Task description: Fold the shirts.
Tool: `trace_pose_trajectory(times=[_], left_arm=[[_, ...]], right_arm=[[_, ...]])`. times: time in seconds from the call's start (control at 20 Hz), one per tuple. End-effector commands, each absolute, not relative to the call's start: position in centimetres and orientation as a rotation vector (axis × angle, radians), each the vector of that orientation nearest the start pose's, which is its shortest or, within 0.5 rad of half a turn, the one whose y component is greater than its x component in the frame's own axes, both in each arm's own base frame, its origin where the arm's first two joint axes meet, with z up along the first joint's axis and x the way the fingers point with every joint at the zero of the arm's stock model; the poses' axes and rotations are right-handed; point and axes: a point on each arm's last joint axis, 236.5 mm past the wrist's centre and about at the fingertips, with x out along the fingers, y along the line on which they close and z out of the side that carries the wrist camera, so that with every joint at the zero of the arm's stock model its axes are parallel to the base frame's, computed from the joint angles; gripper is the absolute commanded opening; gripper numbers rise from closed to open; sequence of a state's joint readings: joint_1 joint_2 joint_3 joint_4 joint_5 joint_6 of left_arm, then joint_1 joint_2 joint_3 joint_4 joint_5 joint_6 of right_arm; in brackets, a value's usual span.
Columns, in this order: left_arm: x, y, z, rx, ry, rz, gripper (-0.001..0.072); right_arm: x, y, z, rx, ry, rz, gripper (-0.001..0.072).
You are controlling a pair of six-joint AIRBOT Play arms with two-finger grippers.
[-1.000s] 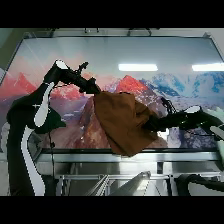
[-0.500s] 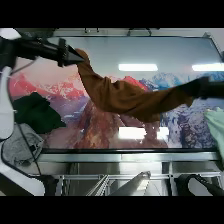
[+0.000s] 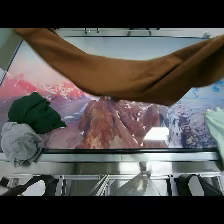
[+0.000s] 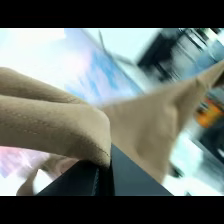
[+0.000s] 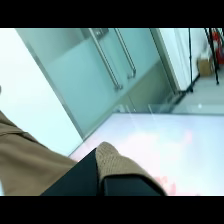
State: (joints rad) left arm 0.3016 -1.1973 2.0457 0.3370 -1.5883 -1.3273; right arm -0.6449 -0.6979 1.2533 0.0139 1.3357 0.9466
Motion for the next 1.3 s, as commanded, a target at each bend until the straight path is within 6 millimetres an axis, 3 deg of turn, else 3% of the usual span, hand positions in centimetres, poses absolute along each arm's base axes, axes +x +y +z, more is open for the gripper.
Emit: trace_pose_trajectory(times=[0.0,0.1,0.15,0.25,0.35,0.4,0.5,0.65,0.75,0.8,0.85,0.9,1.0,1.1,1.25], left_arm=[[26.1,-13.1,47.3,-0.194,0.274,-0.840,0.0008],[26.2,-11.4,47.6,-0.186,0.254,-0.756,0.0009],[26.9,-10.1,47.5,-0.195,0.251,-0.714,0.0008],[28.8,-8.5,46.3,-0.244,0.286,-0.693,0.0010],[31.7,-7.8,42.8,-0.337,0.381,-0.730,0.0015],[33.2,-8.2,40.5,-0.380,0.439,-0.770,0.0015],[36.6,-9.7,34.2,-0.473,0.596,-0.856,0.0016],[42.1,-11.9,22.2,-0.566,0.847,-0.838,0.0020],[45.4,-12.6,14.2,-0.617,0.980,-0.762,0.0425],[46.9,-12.8,11.4,-0.667,1.017,-0.744,0.0690],[48.1,-12.7,9.4,-0.716,1.041,-0.731,0.0714],[49.2,-12.4,7.9,-0.741,1.062,-0.728,0.0714],[50.1,-11.7,6.0,-0.754,1.106,-0.749,0.0714],[49.2,-12.4,5.3,-0.740,1.178,-0.824,0.0714],[47.0,-15.7,3.9,-0.702,1.287,-0.924,0.0713]], right_arm=[[24.4,9.8,46.0,0.390,-0.130,0.814,0.0015],[24.8,8.8,47.4,0.396,-0.206,0.788,0.0015],[25.7,7.9,47.1,0.403,-0.199,0.752,0.0015],[28.6,6.4,44.6,0.407,-0.114,0.702,0.0014],[32.3,6.2,40.4,0.436,0.027,0.714,0.0016],[34.2,6.8,38.1,0.456,0.100,0.740,0.0015],[38.2,9.1,32.5,0.505,0.270,0.799,0.0016],[44.9,11.9,21.7,0.578,0.514,0.784,0.0049],[48.4,11.9,15.6,0.669,0.613,0.733,0.0449],[49.5,11.2,13.5,0.721,0.642,0.714,0.0463],[50.2,10.2,12.0,0.764,0.662,0.692,0.0464],[50.2,9.0,11.1,0.798,0.689,0.677,0.0464],[48.3,6.6,10.1,0.827,0.768,0.686,0.0463],[44.0,4.9,8.0,0.845,0.944,0.710,0.0462],[36.6,4.4,2.0,0.900,1.245,0.632,0.0461]])
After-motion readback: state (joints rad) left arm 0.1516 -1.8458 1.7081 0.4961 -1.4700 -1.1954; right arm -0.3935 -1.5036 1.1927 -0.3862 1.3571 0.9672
